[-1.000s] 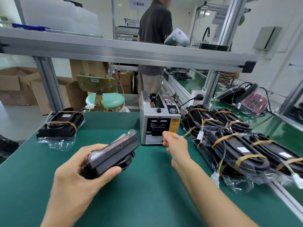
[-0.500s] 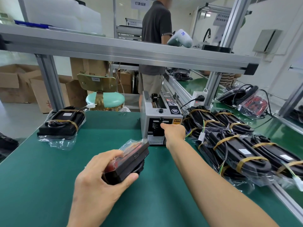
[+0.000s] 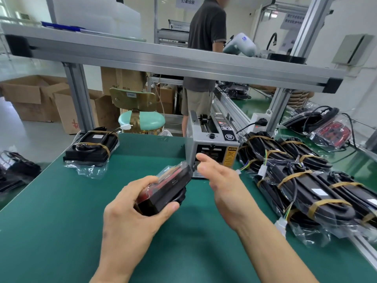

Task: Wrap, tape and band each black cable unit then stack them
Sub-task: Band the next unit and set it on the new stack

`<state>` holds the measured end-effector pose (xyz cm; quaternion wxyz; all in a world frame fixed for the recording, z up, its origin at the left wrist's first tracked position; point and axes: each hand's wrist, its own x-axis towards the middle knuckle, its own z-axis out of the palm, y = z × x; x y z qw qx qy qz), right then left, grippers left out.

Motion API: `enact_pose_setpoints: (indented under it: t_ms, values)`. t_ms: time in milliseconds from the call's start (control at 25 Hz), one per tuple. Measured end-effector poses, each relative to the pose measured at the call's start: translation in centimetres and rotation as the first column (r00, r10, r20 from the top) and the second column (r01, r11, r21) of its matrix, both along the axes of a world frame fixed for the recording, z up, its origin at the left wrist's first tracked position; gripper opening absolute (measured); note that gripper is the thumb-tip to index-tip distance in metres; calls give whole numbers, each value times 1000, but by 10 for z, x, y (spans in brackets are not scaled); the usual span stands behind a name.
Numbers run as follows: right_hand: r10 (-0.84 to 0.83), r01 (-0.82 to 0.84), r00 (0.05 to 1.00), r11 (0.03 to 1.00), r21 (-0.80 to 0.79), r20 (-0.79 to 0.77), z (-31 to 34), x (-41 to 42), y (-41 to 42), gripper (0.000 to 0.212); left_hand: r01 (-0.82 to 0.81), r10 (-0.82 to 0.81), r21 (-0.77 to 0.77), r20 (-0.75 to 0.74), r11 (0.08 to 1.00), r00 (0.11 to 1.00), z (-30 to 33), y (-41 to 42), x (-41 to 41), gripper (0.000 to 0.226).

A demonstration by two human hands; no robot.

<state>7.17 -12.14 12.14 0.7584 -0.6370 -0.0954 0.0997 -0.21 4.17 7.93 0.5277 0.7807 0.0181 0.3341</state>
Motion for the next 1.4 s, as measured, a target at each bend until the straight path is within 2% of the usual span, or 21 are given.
enact_pose_setpoints:
  t_ms: [80, 200, 1000, 1240, 1400]
  values:
    - [80, -78, 994, 996, -34, 74, 0, -21, 4, 7, -4, 4, -15, 3, 1000, 1000, 1, -2, 0, 50]
    - [64, -59, 994, 997, -57, 93, -5, -26, 8, 23, -11, 11, -12, 3, 1000, 1000, 2, -4, -3, 51]
    - [-25, 36, 995, 993, -110, 98, -6, -23, 21, 8, -22, 22, -31, 1, 999, 1000, 0, -4, -6, 52]
    - [-64, 75, 991, 992, -100, 116, -7, -25, 24, 22, -15, 15, -24, -4, 1000, 1000, 1, -4, -6, 52]
    - [-91, 104, 989, 989, -106, 119, -9, -24, 25, 20, -13, 13, -23, -2, 1000, 1000, 1, -4, -7, 52]
